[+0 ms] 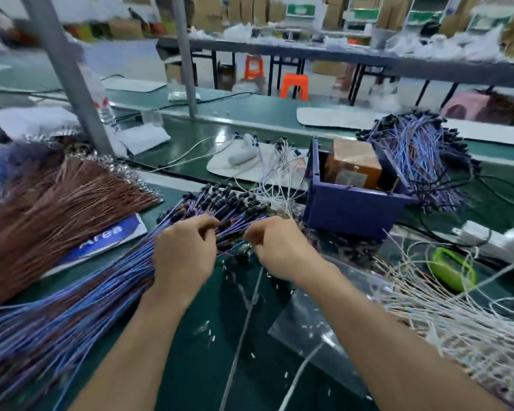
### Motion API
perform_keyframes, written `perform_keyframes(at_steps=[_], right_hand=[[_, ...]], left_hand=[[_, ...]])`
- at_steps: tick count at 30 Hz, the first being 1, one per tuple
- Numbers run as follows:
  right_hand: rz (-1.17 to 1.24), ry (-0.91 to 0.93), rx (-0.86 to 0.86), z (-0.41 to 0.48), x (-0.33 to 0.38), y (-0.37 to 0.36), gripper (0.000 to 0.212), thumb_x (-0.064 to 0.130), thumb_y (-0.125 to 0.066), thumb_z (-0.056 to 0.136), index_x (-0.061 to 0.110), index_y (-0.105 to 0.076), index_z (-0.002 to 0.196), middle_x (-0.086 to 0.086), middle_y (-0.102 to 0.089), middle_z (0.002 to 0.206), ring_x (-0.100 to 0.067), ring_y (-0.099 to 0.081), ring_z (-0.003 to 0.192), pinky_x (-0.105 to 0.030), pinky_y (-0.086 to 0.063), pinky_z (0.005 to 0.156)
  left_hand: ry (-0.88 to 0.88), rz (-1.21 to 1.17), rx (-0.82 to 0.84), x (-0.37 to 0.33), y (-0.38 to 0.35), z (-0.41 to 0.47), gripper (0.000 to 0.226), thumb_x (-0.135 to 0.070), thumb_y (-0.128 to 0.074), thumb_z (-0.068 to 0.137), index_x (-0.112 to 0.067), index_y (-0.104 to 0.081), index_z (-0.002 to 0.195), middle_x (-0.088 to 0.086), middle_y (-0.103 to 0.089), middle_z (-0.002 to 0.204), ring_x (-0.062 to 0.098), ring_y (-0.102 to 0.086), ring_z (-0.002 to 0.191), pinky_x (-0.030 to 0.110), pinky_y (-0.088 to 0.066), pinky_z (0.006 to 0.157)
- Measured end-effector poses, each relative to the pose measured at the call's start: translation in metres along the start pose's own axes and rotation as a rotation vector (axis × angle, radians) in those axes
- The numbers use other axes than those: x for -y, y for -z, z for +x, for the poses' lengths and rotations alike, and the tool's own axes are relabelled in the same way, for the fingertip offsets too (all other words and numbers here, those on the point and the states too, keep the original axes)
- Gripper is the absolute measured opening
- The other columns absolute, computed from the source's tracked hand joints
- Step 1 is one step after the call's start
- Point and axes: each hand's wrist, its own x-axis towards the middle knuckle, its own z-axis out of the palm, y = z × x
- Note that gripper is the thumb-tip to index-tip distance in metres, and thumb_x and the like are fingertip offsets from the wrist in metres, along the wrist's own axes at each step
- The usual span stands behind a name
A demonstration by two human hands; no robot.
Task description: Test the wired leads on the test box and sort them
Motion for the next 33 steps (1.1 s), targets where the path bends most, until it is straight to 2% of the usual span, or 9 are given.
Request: perform_keyframes(at_steps=[3,7,13,16,20,24,27,29,33], right_hand=[[-0.084,0.014,0.006,0.007,0.0,-0.01,0.034,0.003,-0.056,0.093,0.026,-0.074,0.11,-0.003,-0.073,0.111,-0.025,-0.068,0.095,-0.039,-0.059,0.086],[-0.042,0.082,-0.059,0.006,0.001,-0.018,0.015,0.034,-0.071,0.086,0.028,-0.075,0.098,0.006,-0.071,0.092,-0.019,-0.065,0.086,-0.035,-0.056,0.081],[-0.138,0.082,-0.248,0.007,0.0,-0.019,0.017,0.028,-0.056,0.097,0.026,-0.073,0.097,0.001,-0.069,0.095,-0.026,-0.06,0.094,-0.034,-0.043,0.075],[0.089,-0.06,-0.37,-0.001,-0.01,-0.001,0.022,0.03,-0.049,0.1,0.028,-0.067,0.088,0.007,-0.068,0.078,-0.018,-0.063,0.074,-0.034,-0.05,0.066],[0.41,-0.118,-0.495,-0.022,-0.028,0.03,0.023,0.03,-0.057,0.102,0.027,-0.07,0.083,0.011,-0.071,0.068,-0.001,-0.056,0.046,-0.021,-0.043,0.046],[0.955,-0.084,-0.652,-0.047,-0.036,0.063,0.016,0.016,-0.069,0.095,0.017,-0.074,0.079,-0.003,-0.072,0.069,-0.014,-0.06,0.054,-0.025,-0.05,0.054],[1.328,-0.02,-0.524,-0.057,-0.031,0.072,0.003,0.019,-0.079,0.074,0.016,-0.079,0.074,-0.005,-0.071,0.076,-0.013,-0.061,0.064,-0.027,-0.054,0.069],[1.437,-0.037,-0.464,-0.058,-0.024,0.07,0.011,0.018,-0.077,0.068,0.012,-0.08,0.077,-0.005,-0.073,0.08,-0.013,-0.063,0.069,-0.025,-0.056,0.071],[1.55,-0.086,-0.563,-0.06,-0.016,0.074,0.014,0.017,-0.067,0.088,0.007,-0.074,0.095,-0.007,-0.076,0.089,-0.017,-0.068,0.08,-0.031,-0.058,0.082]], left_hand=[[-0.011,0.08,-0.032,0.004,-0.012,-0.001,0.019,-0.018,-0.076,0.085,-0.035,-0.082,0.092,-0.003,-0.079,0.079,0.029,-0.073,0.074,0.03,-0.053,0.065],[-0.018,0.073,-0.044,0.007,-0.018,0.0,0.018,-0.019,-0.076,0.084,-0.035,-0.081,0.09,-0.007,-0.079,0.081,0.025,-0.073,0.075,0.027,-0.049,0.066],[-0.03,-0.094,0.048,0.008,-0.014,-0.003,0.015,-0.034,-0.077,0.084,-0.044,-0.081,0.095,-0.016,-0.078,0.086,0.008,-0.068,0.076,0.02,-0.045,0.068],[-0.075,-0.179,0.101,0.009,-0.012,-0.006,0.019,-0.041,-0.081,0.081,-0.049,-0.078,0.098,-0.034,-0.07,0.093,-0.005,-0.063,0.079,0.004,-0.039,0.064],[-0.039,-0.232,0.102,0.014,-0.01,-0.004,0.01,-0.037,-0.081,0.085,-0.039,-0.083,0.095,-0.03,-0.069,0.07,-0.011,-0.056,0.052,0.005,-0.037,0.048],[0.0,-0.331,0.133,0.01,-0.009,-0.005,0.011,-0.03,-0.084,0.084,-0.04,-0.082,0.089,-0.045,-0.061,0.064,-0.005,-0.058,0.048,0.009,-0.04,0.044],[-0.039,-0.413,0.168,0.005,-0.013,-0.008,0.022,-0.023,-0.085,0.083,-0.044,-0.079,0.086,-0.045,-0.066,0.075,-0.014,-0.065,0.069,0.0,-0.043,0.06],[-0.081,-0.459,0.174,0.001,-0.015,-0.01,0.028,-0.018,-0.086,0.083,-0.045,-0.079,0.087,-0.044,-0.068,0.084,-0.016,-0.066,0.082,-0.003,-0.043,0.071],[-0.146,-0.5,0.156,-0.002,-0.013,-0.012,0.039,-0.016,-0.086,0.082,-0.053,-0.076,0.086,-0.038,-0.071,0.089,-0.011,-0.069,0.084,-0.001,-0.046,0.073]])
